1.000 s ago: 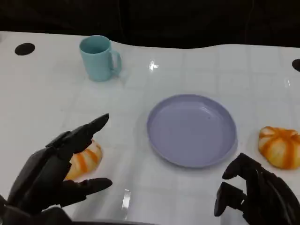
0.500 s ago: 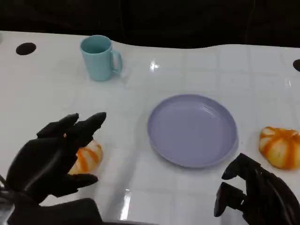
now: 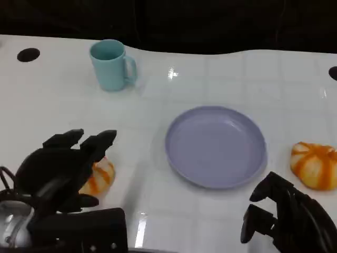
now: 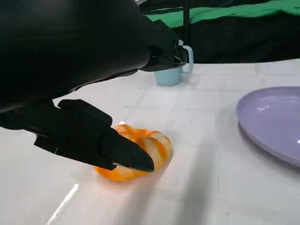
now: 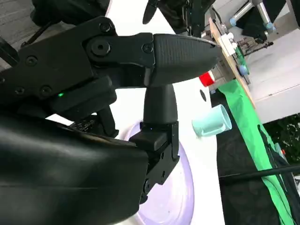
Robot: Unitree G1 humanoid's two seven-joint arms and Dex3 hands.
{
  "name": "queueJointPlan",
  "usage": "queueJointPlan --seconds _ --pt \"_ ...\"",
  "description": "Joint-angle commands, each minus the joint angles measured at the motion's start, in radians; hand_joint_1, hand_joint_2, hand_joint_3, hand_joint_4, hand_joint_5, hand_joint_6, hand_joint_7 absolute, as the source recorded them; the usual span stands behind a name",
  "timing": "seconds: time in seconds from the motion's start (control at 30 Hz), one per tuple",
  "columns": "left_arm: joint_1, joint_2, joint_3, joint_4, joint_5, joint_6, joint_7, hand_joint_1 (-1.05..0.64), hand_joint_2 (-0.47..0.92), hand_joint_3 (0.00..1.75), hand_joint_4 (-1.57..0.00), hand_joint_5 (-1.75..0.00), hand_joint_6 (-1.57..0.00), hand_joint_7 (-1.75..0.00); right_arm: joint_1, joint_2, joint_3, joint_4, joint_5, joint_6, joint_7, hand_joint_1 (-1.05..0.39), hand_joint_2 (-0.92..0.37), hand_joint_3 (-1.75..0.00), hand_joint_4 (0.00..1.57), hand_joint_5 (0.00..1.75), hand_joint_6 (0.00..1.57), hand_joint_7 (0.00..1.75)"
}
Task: Grasp the bread from the table and place it into the plate.
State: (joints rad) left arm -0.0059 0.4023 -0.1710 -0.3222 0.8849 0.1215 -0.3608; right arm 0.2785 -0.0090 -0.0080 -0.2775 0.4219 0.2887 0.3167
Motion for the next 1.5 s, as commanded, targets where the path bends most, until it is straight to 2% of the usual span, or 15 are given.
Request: queueJointPlan --seconds 0.03,0.4,0.5,0.77,0.9,1.5 --pt "-0.053 0.029 -0.036 0.055 0.033 0.042 -0.054 -0.26 0.82 0.0 0.0 -0.06 -0.11 0.0 0.001 -0.008 -0.007 0.003 0.006 -0.013 0.006 -0.53 -0.92 -0.51 0.74 1.75 0.45 1.75" --pt "-0.132 0.031 -0.09 0.202 0.036 0.049 -0.024 -0.27 0.81 0.0 -0.02 -0.05 -0.14 0.0 0.006 -0.01 -0.007 -0.005 0.003 -0.008 0.0 -0.52 -0.92 -0.52 0.71 1.75 0.44 1.75" --pt "-0.193 0.023 -0.121 0.31 0.045 0.065 -0.037 -0.34 0.82 0.01 0.0 -0.04 -0.11 0.0 0.007 -0.01 -0.008 -0.004 0.005 -0.012 0.005 -0.52 -0.92 -0.53 0.72 1.75 0.45 1.75" --pt "-0.27 0.015 -0.172 0.428 0.04 0.102 -0.031 -0.4 0.82 0.0 0.0 0.0 -0.08 0.0 0.005 -0.011 -0.007 -0.002 0.0 -0.017 0.005 -0.52 -0.92 -0.54 0.73 1.75 0.44 1.75" --pt "-0.316 0.005 -0.199 0.505 0.045 0.112 -0.013 -0.5 0.83 0.0 0.0 0.0 -0.08 0.0 0.004 -0.01 -0.008 0.002 0.005 -0.015 0.006 -0.53 -0.92 -0.53 0.73 1.75 0.44 1.75" --pt "-0.47 -0.034 -0.261 0.82 -0.046 0.067 0.065 -0.37 0.8 0.0 -0.05 -0.03 -0.14 -0.02 0.01 -0.007 -0.008 -0.001 0.007 -0.018 0.007 -0.52 -0.92 -0.53 0.73 1.75 0.45 1.75"
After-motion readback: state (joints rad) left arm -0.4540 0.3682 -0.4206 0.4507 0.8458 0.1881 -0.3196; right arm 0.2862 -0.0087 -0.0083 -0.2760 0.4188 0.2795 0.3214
